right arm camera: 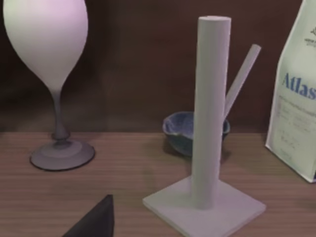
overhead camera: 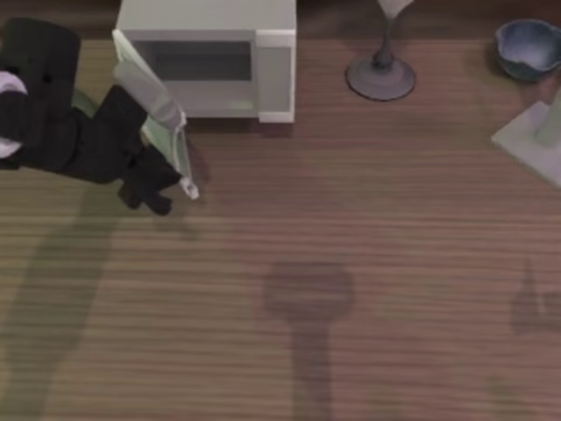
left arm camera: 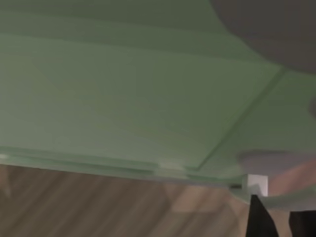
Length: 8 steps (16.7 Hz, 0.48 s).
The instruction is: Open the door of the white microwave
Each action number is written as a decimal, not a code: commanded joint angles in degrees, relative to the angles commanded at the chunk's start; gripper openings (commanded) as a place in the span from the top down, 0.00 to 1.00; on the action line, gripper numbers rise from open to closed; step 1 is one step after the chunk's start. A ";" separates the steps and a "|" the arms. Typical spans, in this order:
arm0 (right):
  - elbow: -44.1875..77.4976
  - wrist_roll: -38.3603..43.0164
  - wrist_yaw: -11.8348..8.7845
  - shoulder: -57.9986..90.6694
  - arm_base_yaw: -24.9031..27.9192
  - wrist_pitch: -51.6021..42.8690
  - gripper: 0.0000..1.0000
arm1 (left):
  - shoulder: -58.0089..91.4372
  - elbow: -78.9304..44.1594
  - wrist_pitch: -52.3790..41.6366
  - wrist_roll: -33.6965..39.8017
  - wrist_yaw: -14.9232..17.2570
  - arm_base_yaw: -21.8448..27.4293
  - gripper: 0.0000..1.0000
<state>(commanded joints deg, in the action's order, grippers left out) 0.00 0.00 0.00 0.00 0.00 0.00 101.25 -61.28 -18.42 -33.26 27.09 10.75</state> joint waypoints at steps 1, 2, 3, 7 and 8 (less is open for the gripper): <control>0.00 0.00 0.00 0.00 0.00 0.00 0.00 | 0.13 -0.06 -0.34 -0.49 0.21 -0.23 1.00; 0.00 0.00 0.00 0.00 0.00 0.00 0.00 | 0.22 -0.19 -0.70 -1.16 0.48 -0.46 1.00; 0.00 0.00 0.00 0.00 0.00 0.00 0.00 | 0.24 -0.38 -1.03 -1.93 0.81 -0.73 1.00; 0.00 0.00 0.00 0.00 0.00 0.00 0.00 | 0.31 -1.14 -2.51 -4.95 2.30 -2.05 1.00; 0.00 0.00 0.00 0.00 0.00 0.00 0.00 | 0.39 -1.18 -2.87 -5.47 2.54 -2.29 1.00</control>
<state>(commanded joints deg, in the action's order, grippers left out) 0.00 0.00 0.00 0.00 0.00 0.00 101.64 -62.46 -21.29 -38.73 29.64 8.45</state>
